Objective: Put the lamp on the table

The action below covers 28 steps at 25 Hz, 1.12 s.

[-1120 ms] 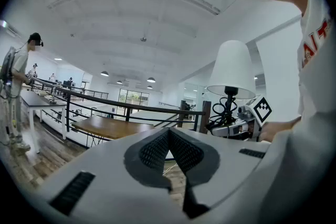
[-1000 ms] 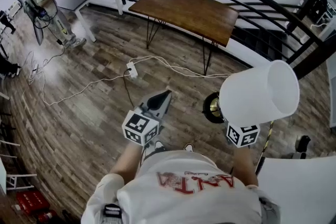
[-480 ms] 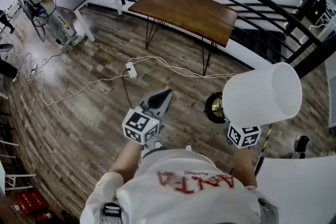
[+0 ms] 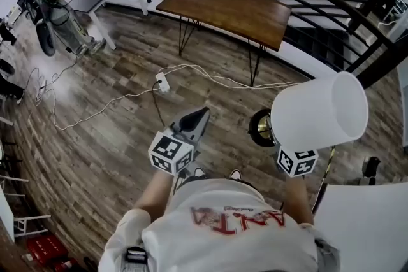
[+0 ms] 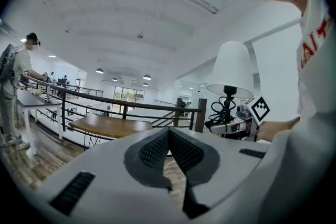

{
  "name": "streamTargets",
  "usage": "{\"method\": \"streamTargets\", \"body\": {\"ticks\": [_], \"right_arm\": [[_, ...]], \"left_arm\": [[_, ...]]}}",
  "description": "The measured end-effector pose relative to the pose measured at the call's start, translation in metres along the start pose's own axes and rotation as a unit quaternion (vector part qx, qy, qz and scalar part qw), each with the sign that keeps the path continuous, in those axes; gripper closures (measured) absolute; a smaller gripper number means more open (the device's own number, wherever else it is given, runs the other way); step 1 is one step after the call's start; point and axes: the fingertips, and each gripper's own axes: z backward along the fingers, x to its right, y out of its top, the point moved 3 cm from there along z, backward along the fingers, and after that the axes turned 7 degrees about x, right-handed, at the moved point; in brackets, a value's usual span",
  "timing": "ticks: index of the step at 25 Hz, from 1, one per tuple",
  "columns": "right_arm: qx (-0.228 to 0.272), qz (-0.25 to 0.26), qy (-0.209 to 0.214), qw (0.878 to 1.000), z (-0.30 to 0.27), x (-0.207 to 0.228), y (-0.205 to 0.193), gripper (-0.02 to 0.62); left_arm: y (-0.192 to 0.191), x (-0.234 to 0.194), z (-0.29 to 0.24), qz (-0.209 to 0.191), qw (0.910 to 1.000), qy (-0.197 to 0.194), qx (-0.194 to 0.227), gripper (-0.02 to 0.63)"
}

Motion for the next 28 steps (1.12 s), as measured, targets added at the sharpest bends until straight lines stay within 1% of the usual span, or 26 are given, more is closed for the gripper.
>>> {"method": "streamTargets", "body": {"ticks": [7,10,13,16,22,28], "right_arm": [[0.012,0.003,-0.001,1.000,-0.028,-0.027,0.010,0.520],[0.020,0.003,-0.001,1.000,-0.041,-0.037,0.014,0.520],[0.018,0.004,0.002,1.000,-0.052,-0.046,0.015,0.520],[0.010,0.008,0.006,1.000,-0.059,-0.054,0.014,0.522],[0.002,0.006,0.014,1.000,-0.087,-0.051,0.014,0.521],[-0.002,-0.002,0.022,1.000,-0.128,-0.036,0.017,0.521]], "left_arm": [[0.007,-0.035,0.024,-0.006,1.0000,0.001,0.000,0.600],[0.007,-0.053,0.038,-0.008,0.9999,0.008,0.002,0.600],[0.002,-0.068,0.048,0.004,0.9998,0.018,0.002,0.600],[0.000,-0.074,0.053,0.010,0.9998,0.018,0.004,0.600],[-0.006,-0.096,0.047,0.018,0.9994,0.028,0.000,0.600],[-0.003,-0.133,0.030,0.020,0.9986,0.049,-0.002,0.600]]}}
